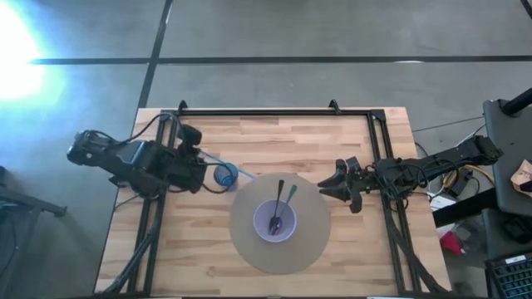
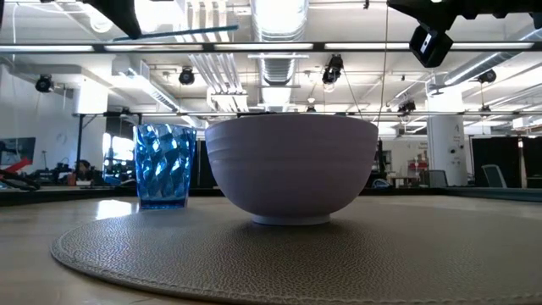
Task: Pick & Place Utensil
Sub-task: Put the blue straw into the blue glass, then return to Home Position
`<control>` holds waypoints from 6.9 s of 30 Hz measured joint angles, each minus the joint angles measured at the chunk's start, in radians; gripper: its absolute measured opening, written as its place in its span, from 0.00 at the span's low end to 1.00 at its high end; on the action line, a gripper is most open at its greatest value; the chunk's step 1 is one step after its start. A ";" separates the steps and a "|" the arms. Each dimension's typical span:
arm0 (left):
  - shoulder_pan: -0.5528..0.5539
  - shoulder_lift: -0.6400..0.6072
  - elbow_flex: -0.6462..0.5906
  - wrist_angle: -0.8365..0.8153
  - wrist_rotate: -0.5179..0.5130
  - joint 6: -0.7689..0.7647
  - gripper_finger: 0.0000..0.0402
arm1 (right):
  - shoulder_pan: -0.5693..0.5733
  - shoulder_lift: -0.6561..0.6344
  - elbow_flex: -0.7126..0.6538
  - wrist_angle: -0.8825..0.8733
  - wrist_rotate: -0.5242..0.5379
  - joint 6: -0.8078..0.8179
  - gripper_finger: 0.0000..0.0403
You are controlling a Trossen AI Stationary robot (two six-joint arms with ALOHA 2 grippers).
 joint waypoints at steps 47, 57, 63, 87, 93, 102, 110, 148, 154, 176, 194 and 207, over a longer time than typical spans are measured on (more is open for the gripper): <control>0.064 -0.002 -0.209 0.000 -0.525 0.485 0.00 | 0.000 0.000 -0.013 0.000 0.072 -0.008 0.30; -0.027 -0.006 -0.225 0.000 -0.526 0.495 0.00 | 0.000 0.000 -0.013 0.000 0.080 -0.008 0.31; -0.048 -0.021 -0.268 0.000 -0.526 0.488 0.00 | 0.000 0.000 -0.013 0.000 0.085 -0.008 0.31; -0.089 0.001 -0.444 0.009 -0.475 0.416 0.00 | -0.001 0.000 -0.013 0.000 0.136 -0.008 0.30; -0.098 0.074 -0.445 0.017 -0.440 0.359 0.00 | -0.001 0.000 -0.013 0.000 0.136 -0.034 0.31; -0.100 0.190 -0.445 0.034 -0.441 0.320 0.00 | -0.001 0.000 -0.013 0.000 0.135 -0.049 0.31; -0.100 0.260 -0.445 0.042 -0.441 0.244 0.00 | -0.001 0.000 -0.013 0.000 0.133 -0.052 0.31; -0.100 0.284 -0.408 0.063 -0.305 0.063 0.46 | 0.000 0.000 -0.013 0.000 0.132 -0.052 0.31; -0.100 0.284 -0.385 0.063 -0.244 -0.017 0.47 | 0.000 0.000 -0.013 0.000 0.132 -0.052 0.30; -0.100 0.270 -0.202 0.033 -0.073 -0.198 0.47 | 0.000 0.000 -0.013 0.000 0.132 -0.052 0.31; -0.063 0.018 -0.101 0.360 0.133 -0.202 0.47 | -0.025 -0.010 0.114 0.000 0.156 -0.279 0.31; -0.058 -0.265 -0.193 0.660 0.165 -0.171 0.32 | -0.049 -0.052 0.352 -0.301 0.160 -0.446 0.30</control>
